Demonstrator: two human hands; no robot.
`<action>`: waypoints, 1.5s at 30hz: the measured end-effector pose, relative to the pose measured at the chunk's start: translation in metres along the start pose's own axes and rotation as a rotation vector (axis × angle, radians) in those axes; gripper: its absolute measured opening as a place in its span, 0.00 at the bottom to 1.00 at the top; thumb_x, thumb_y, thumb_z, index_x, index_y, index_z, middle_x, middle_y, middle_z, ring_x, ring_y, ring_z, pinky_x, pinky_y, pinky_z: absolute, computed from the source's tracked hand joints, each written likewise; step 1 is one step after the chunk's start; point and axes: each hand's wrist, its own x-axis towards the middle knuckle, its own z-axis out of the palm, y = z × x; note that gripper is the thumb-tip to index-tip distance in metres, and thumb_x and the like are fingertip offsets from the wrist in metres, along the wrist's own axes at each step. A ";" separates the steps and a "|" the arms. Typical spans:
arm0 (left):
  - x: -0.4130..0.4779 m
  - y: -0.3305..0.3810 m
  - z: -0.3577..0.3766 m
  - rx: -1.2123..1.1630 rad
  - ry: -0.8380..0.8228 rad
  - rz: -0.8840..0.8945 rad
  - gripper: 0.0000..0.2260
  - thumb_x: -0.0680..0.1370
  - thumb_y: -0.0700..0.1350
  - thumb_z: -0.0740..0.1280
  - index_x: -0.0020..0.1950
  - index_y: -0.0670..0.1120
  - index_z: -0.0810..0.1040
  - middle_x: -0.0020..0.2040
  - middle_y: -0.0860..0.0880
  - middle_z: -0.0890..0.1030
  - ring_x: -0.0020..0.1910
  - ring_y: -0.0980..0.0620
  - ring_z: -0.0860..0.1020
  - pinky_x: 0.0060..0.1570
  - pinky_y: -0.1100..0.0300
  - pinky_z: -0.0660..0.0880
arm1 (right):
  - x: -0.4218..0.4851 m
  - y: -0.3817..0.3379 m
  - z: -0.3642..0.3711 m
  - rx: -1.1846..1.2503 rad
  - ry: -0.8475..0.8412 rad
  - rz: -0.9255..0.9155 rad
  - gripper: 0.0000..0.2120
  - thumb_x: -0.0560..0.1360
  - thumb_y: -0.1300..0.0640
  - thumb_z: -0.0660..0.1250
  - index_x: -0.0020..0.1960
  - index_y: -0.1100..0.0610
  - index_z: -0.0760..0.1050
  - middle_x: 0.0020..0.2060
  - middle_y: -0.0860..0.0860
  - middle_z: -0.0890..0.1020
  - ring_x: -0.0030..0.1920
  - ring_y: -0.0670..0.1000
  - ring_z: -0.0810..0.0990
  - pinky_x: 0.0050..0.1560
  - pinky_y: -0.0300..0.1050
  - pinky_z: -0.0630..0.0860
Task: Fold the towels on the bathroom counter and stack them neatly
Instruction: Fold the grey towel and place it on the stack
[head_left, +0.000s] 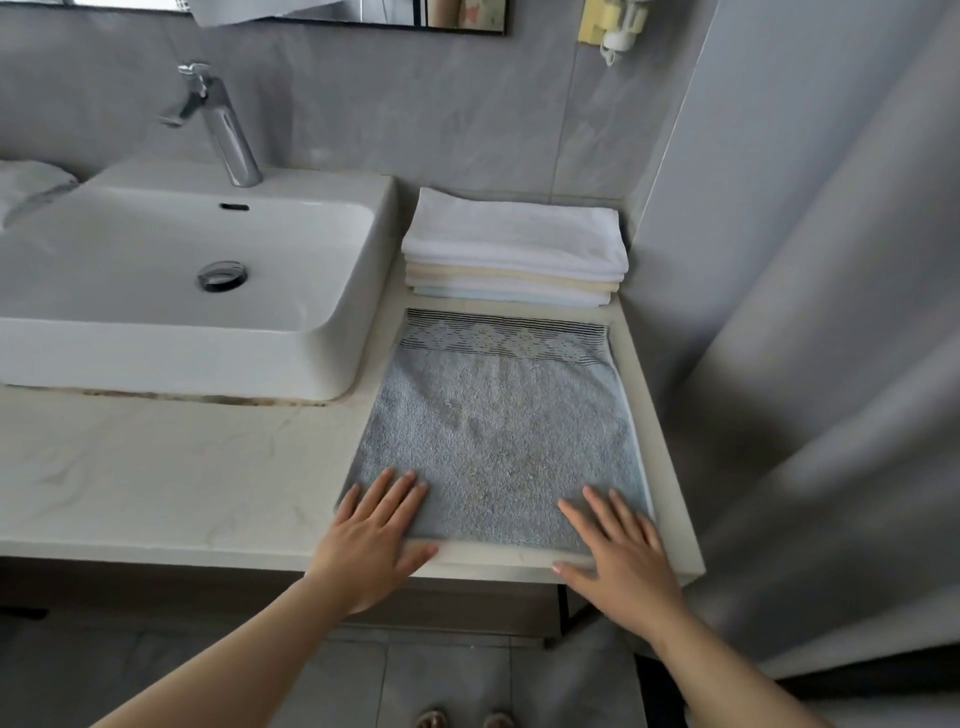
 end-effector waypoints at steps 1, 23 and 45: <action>-0.001 -0.002 0.001 -0.001 0.006 0.010 0.31 0.78 0.67 0.41 0.70 0.49 0.65 0.66 0.50 0.76 0.66 0.48 0.72 0.69 0.55 0.47 | -0.001 0.001 0.000 0.003 0.010 0.013 0.37 0.65 0.27 0.50 0.70 0.42 0.63 0.70 0.47 0.68 0.70 0.55 0.64 0.63 0.48 0.57; 0.005 -0.046 -0.035 -0.155 0.145 0.327 0.20 0.69 0.55 0.56 0.56 0.55 0.78 0.52 0.56 0.80 0.54 0.54 0.75 0.51 0.62 0.74 | -0.016 0.009 0.000 0.272 0.422 -0.067 0.19 0.59 0.52 0.56 0.42 0.51 0.83 0.39 0.44 0.82 0.44 0.47 0.72 0.39 0.45 0.73; 0.073 -0.047 -0.113 -1.177 0.377 -0.204 0.06 0.79 0.44 0.64 0.49 0.42 0.77 0.41 0.46 0.75 0.43 0.48 0.72 0.40 0.58 0.67 | 0.061 0.013 -0.070 0.926 0.710 0.609 0.16 0.76 0.59 0.66 0.32 0.57 0.66 0.26 0.50 0.67 0.35 0.53 0.66 0.37 0.45 0.62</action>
